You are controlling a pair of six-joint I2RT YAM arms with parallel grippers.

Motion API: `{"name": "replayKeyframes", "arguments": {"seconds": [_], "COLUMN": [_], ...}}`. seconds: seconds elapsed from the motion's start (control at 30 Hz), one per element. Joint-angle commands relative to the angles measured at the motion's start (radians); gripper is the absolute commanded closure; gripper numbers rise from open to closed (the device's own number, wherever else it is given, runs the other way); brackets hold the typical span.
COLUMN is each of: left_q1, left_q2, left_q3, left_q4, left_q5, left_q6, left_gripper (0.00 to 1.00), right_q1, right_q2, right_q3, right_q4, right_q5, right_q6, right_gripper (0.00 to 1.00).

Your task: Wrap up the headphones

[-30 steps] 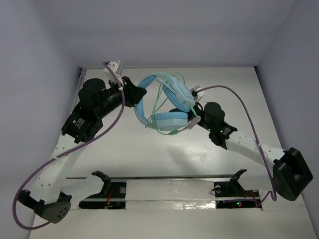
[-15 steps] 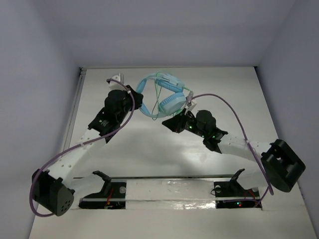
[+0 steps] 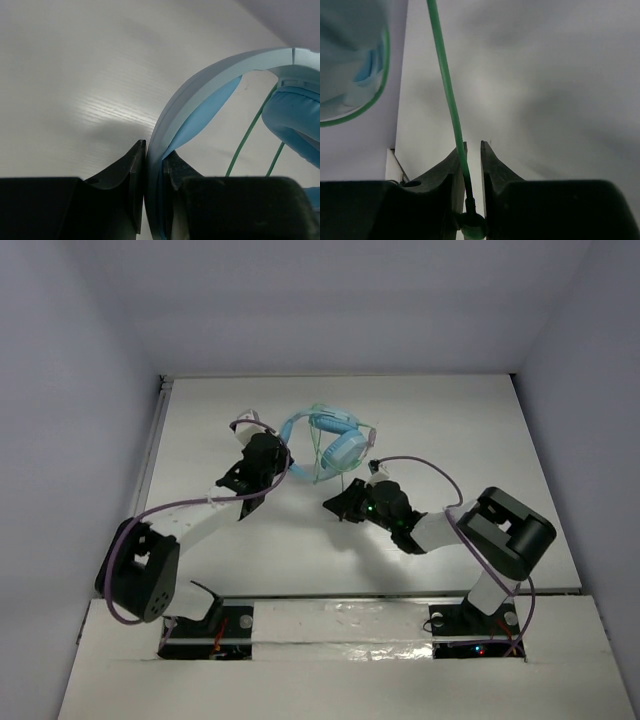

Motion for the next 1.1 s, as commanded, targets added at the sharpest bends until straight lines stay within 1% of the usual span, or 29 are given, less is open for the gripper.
{"name": "replayKeyframes", "arguments": {"seconds": [0.0,0.13,0.2,0.23,0.27,0.37,0.4,0.5,0.53,0.6,0.63,0.67,0.7,0.73,0.77,0.8,0.83,0.87,0.9,0.93,1.0,1.03,1.07], "left_q1": [0.011,0.011,0.011,0.020,0.020,0.020,0.020,0.032,0.043,0.043,0.043,0.043,0.043,0.043,0.043,0.043,0.043,0.043,0.043,0.043,0.043,0.043,0.043], "left_q2": [0.060,0.177,0.247,0.270,0.290,0.338,0.352,0.407,0.424,0.468,0.482,0.494,0.507,0.510,0.505,0.494,0.487,0.481,0.470,0.465,0.448,0.438,0.422], "left_q3": [0.007,0.033,0.053,0.063,0.072,0.112,0.131,0.205,0.220,0.274,0.289,0.305,0.320,0.323,0.320,0.305,0.297,0.291,0.288,0.287,0.274,0.267,0.258], "left_q4": [0.222,0.226,0.224,0.224,0.223,0.216,0.218,0.181,0.183,0.157,0.149,0.126,0.121,0.117,0.112,0.114,0.115,0.109,0.100,0.089,0.071,0.065,0.061], "left_q5": [-0.061,-0.056,-0.050,-0.032,-0.024,-0.010,-0.010,0.000,0.016,0.029,0.036,0.040,0.048,0.059,0.059,0.057,0.059,0.057,0.057,0.056,0.053,0.046,0.042], "left_q6": [-0.104,-0.068,-0.051,-0.044,-0.038,-0.009,0.000,0.032,0.049,0.055,0.061,0.071,0.075,0.077,0.075,0.077,0.078,0.081,0.092,0.097,0.104,0.106,0.106], "left_gripper": [1.00,1.00,1.00,1.00,1.00,1.00,1.00,1.00,1.00,1.00,1.00,0.99,0.91,0.76,0.67,0.59,0.49,0.44,0.35,0.32,0.26,0.17,0.14], "right_q1": [0.018,0.018,0.018,0.018,0.018,0.018,0.018,0.027,0.027,0.027,0.027,0.027,0.027,0.027,0.027,0.027,0.027,0.027,0.027,0.027,0.027,0.027,0.027], "right_q2": [0.043,0.070,0.063,0.054,0.041,-0.046,-0.108,-0.221,-0.305,-0.394,-0.487,-0.535,-0.584,-0.633,-0.719,-0.755,-0.785,-0.831,-0.851,-0.867,-0.911,-0.925,-0.939], "right_q3": [-0.005,0.012,0.012,0.009,0.001,-0.055,-0.072,-0.152,-0.169,-0.200,-0.198,-0.195,-0.179,-0.165,-0.148,-0.125,-0.078,-0.054,-0.030,0.016,0.056,0.075,0.108], "right_q4": [0.126,0.094,0.072,0.042,0.023,-0.050,-0.101,-0.179,-0.245,-0.311,-0.386,-0.426,-0.463,-0.545,-0.586,-0.625,-0.703,-0.739,-0.767,-0.820,-0.865,-0.894,-0.905], "right_q5": [0.040,0.040,0.047,0.050,0.057,0.068,0.068,0.105,0.111,0.139,0.146,0.166,0.183,0.204,0.246,0.270,0.295,0.341,0.364,0.382,0.419,0.427,0.439], "right_q6": [0.104,0.120,0.123,0.124,0.124,0.107,0.100,0.077,0.068,0.054,0.031,0.017,0.003,-0.030,-0.049,-0.069,-0.112,-0.133,-0.156,-0.193,-0.228,-0.256,-0.270], "right_gripper": [0.77,0.76,0.69,0.67,0.57,0.41,0.38,0.33,0.31,0.30,0.30,0.31,0.31,0.32,0.35,0.37,0.39,0.43,0.45,0.46,0.47,0.48,0.55]}}
